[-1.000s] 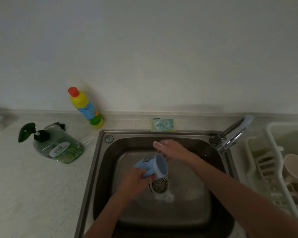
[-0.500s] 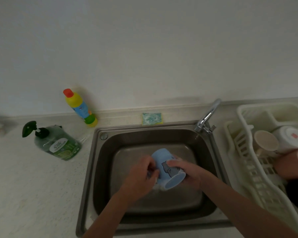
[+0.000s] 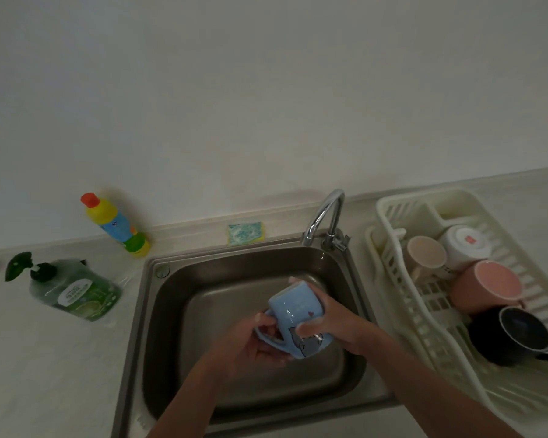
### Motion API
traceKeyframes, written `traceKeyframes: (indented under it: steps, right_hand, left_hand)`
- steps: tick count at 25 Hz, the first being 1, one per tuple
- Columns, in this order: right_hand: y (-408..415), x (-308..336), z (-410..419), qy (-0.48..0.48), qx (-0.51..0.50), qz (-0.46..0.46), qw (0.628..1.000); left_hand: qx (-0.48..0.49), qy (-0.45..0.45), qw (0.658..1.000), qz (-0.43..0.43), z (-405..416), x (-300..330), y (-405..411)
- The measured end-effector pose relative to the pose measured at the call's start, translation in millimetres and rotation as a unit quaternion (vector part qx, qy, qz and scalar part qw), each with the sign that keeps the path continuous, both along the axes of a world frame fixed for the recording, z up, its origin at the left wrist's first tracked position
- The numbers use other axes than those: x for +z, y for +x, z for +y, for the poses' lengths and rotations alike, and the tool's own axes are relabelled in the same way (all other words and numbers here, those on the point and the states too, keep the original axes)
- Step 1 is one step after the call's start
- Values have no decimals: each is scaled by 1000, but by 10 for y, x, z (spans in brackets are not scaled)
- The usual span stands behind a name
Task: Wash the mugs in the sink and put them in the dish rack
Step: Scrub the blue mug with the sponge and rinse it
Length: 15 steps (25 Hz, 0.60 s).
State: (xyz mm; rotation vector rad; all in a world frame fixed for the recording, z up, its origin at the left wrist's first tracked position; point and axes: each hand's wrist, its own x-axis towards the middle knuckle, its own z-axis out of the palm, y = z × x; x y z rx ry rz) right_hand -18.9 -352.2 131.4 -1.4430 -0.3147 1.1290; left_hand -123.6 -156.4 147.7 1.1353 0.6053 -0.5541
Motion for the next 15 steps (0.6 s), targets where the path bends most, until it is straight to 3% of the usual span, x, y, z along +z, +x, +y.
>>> traceKeyframes:
  steps: [6,15]
  right_hand:
    - [205,61,-236,-2,42,-72,997]
    - [452,-67,-350,-8,44,-156,987]
  left_hand:
    - [-23,-41,998,-34,-162,3,135]
    - [34,149,987,-45,-595,-9,249]
